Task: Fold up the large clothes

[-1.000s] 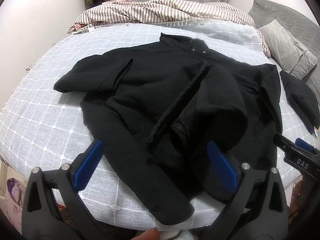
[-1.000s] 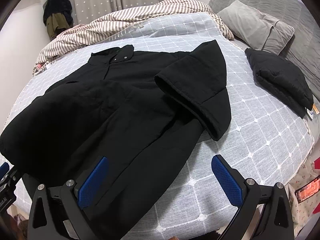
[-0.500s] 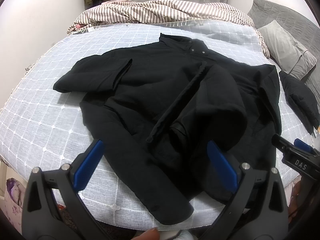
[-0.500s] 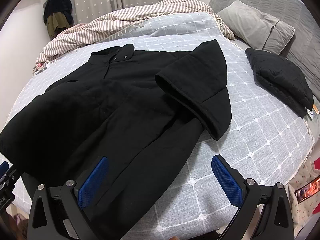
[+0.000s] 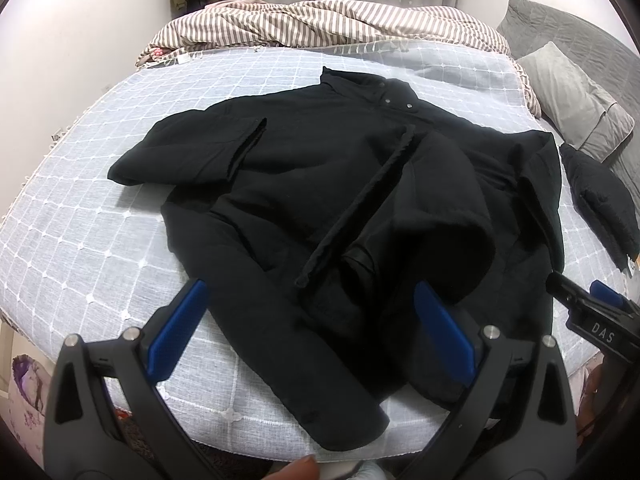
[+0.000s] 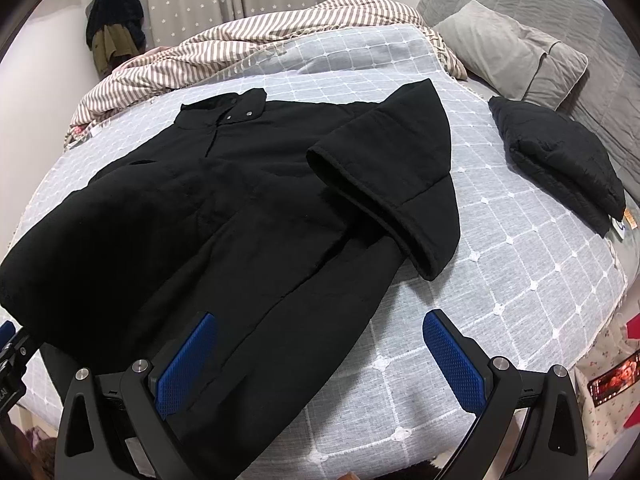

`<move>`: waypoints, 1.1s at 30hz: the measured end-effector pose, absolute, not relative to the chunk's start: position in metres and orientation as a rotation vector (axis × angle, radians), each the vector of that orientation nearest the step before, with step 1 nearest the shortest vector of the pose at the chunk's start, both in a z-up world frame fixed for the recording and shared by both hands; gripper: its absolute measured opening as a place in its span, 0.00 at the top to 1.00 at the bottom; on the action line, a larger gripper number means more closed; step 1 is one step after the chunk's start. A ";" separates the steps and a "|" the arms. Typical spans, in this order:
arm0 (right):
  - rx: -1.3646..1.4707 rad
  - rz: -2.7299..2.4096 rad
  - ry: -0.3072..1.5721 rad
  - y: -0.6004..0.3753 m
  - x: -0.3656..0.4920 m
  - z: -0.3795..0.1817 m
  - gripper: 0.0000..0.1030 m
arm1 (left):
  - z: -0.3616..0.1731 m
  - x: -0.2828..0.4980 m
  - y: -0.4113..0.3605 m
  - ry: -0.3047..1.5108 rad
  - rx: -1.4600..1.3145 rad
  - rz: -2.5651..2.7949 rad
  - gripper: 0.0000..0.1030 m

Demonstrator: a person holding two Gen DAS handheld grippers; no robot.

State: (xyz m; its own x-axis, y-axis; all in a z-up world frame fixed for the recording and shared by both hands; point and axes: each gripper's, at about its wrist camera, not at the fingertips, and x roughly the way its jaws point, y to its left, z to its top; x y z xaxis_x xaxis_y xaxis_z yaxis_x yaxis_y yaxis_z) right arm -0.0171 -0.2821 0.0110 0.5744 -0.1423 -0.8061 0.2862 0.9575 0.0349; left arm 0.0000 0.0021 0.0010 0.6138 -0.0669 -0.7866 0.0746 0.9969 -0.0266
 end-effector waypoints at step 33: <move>0.167 -0.250 0.931 -0.278 -0.012 0.013 0.00 | 0.002 0.006 0.022 0.906 -0.027 -0.084 0.01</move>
State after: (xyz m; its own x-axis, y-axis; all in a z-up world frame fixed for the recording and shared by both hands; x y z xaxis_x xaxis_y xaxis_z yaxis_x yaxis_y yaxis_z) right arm -0.0115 -0.2778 0.0127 0.5713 -0.1405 -0.8086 0.2838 0.9583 0.0340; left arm 0.0056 0.0221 0.0019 0.6137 -0.0841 -0.7851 0.0612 0.9964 -0.0589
